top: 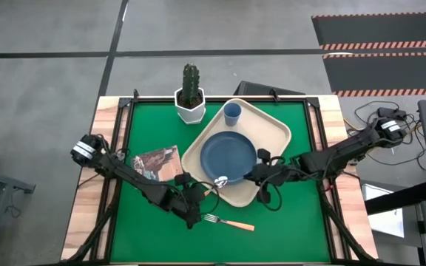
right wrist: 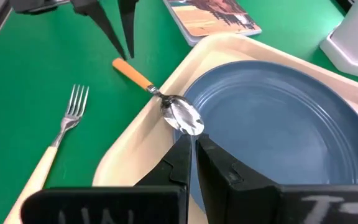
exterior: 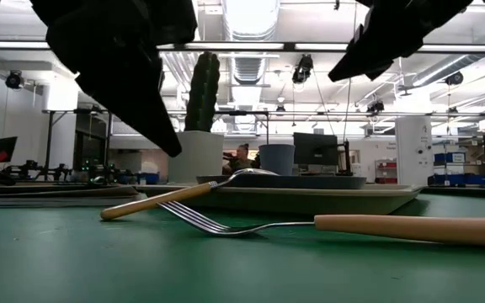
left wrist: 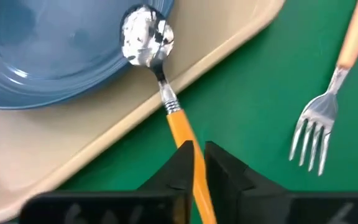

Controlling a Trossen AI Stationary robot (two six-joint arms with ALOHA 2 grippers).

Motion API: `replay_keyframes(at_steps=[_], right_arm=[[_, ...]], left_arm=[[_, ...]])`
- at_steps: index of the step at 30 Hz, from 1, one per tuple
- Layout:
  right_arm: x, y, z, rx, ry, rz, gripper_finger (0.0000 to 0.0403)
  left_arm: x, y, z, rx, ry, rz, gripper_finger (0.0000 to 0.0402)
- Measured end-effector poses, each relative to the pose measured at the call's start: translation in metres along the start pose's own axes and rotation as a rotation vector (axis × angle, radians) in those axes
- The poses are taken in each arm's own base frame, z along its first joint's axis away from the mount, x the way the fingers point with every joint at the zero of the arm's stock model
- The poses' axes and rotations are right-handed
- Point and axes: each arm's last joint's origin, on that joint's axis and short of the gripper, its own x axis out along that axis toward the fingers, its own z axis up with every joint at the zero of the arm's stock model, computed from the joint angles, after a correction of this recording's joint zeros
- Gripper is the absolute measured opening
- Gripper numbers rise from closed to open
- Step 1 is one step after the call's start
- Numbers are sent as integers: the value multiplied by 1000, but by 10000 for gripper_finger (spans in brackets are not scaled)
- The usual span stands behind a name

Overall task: Pick and place plate/cup/fork/spoon on tray
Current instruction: Put the orange spoon on the right of the white tray

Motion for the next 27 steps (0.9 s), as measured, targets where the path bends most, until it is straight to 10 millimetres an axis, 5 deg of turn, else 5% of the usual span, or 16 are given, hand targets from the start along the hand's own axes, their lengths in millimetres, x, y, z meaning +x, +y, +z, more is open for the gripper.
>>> replay_keyframes(at_steps=[9,14,21,27], right_arm=[[-6,-1,0,16,-9,12,12],[-4,-1,-3,24,4,9,12],[-3,-1,-4,39,6,9,12],[-2,-1,-5,49,12,7,12]], left_arm=[[18,-4,-8,-21,-27,31,147],[32,-5,-17,6,0,67,178],[44,-7,-25,28,26,85,167],[42,-6,-25,30,32,85,84]])
